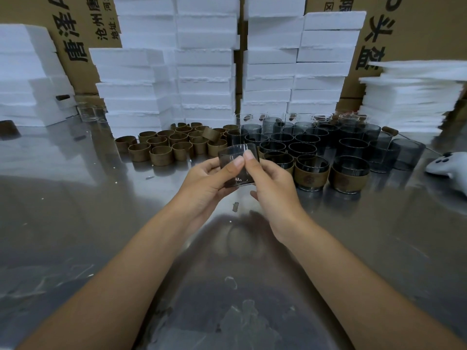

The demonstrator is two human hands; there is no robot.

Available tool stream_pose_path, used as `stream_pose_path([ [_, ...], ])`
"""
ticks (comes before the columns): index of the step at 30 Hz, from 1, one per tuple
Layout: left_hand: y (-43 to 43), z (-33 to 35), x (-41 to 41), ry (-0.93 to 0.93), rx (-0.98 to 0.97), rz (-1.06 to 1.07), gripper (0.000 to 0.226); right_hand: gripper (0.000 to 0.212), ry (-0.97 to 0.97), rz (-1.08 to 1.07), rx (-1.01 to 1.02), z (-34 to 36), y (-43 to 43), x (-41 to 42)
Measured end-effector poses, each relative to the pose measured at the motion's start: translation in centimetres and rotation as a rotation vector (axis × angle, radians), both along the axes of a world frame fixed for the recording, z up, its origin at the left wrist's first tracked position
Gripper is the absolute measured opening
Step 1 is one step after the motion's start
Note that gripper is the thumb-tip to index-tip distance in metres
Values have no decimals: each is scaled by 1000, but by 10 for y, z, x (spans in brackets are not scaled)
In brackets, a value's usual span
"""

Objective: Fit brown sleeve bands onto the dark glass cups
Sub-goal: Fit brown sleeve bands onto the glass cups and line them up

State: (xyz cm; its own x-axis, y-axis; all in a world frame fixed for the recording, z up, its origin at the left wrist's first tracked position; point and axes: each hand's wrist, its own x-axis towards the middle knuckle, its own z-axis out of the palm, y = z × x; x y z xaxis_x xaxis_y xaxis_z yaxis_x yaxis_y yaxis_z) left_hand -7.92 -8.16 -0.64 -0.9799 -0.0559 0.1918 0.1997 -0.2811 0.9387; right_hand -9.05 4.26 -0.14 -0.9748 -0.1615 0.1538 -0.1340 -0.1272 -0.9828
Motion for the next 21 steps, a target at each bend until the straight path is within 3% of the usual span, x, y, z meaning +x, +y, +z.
stream_pose_path([
  [3, 0, 0, 0, -14, 7, -10, 28, 34, -60, -2, -83, 3, 2, 1],
  [7, 1, 2, 2, -23, 43, -33, 34, 35, -119, -4, -207, 6, 3, 4],
  [12, 1, 6, 5, -33, 80, -47, 49, 75, -126, 6, -235, 7, 5, 4],
  [17, -1, 8, 5, -16, 114, -93, 31, 56, -145, 41, -234, 5, 6, 0],
  [21, -3, 7, 5, -7, 122, -121, 29, 47, -144, 24, -244, 4, 6, -2],
])
